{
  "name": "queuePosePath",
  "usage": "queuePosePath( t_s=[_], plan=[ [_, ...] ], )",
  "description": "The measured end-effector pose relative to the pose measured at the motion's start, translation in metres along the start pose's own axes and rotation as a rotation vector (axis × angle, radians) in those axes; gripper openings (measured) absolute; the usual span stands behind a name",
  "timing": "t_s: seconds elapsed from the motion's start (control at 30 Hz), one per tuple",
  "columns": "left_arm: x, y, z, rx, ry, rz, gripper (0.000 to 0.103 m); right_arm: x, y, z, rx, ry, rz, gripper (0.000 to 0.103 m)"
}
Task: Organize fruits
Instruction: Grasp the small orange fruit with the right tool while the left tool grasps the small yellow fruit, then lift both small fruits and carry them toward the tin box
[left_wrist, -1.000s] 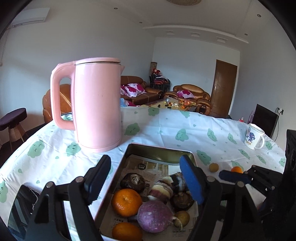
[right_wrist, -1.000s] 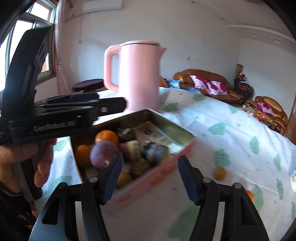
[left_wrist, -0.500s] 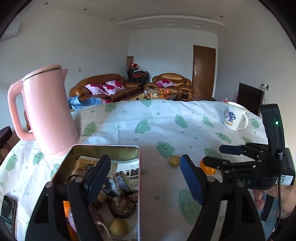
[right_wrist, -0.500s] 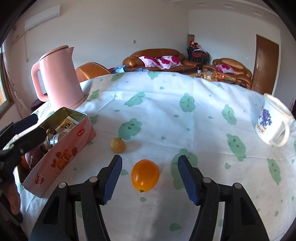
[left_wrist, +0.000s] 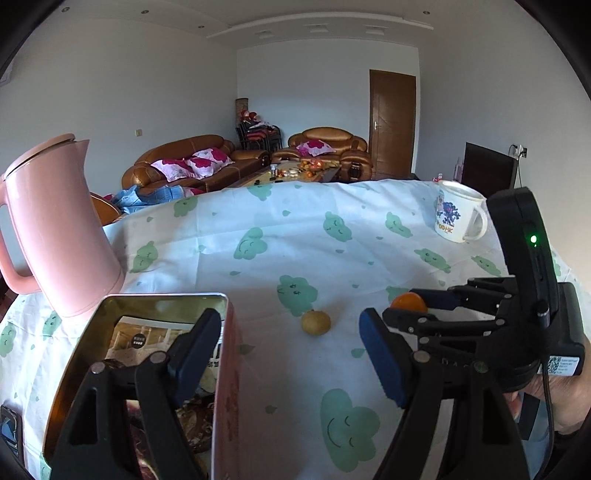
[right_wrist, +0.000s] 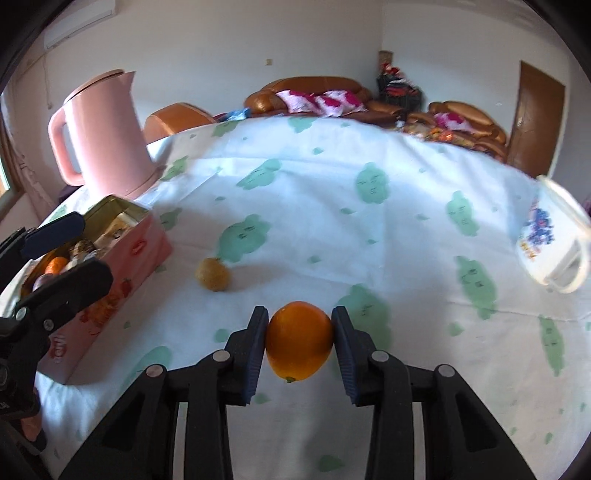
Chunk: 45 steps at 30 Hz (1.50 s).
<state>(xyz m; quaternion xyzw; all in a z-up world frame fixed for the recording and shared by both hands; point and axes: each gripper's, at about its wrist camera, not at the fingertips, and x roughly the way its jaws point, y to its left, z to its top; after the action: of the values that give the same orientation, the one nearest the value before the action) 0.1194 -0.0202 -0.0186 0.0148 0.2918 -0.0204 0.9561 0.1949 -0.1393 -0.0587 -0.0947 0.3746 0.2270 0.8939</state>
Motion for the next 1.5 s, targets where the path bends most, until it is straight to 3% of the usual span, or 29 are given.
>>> queuePosePath(
  t_s=[0.1, 0.23, 0.43, 0.7, 0.87, 1.5],
  plan=[
    [0.016, -0.007, 0.004, -0.002, 0.044, -0.025, 0.079, -0.002, -0.016, 0.0, 0.019, -0.015, -0.054, 0.037],
    [0.038, -0.015, 0.005, -0.007, 0.095, -0.039, 0.075, -0.004, -0.033, -0.001, 0.067, -0.023, -0.036, 0.037],
    [0.069, -0.022, 0.005, 0.007, 0.174, -0.044, 0.053, -0.005, -0.036, 0.0, 0.076, -0.035, -0.017, 0.037],
    [0.087, -0.019, 0.003, -0.018, 0.239, -0.062, 0.045, -0.006, -0.033, 0.0, 0.066, -0.043, -0.005, 0.037],
    [0.099, -0.014, 0.002, -0.051, 0.294, -0.086, 0.029, -0.006, -0.032, 0.0, 0.065, -0.042, -0.003, 0.037],
    [0.074, -0.017, 0.006, -0.026, 0.168, -0.095, 0.029, -0.021, -0.035, -0.003, 0.066, -0.116, 0.028, 0.037]
  ],
)
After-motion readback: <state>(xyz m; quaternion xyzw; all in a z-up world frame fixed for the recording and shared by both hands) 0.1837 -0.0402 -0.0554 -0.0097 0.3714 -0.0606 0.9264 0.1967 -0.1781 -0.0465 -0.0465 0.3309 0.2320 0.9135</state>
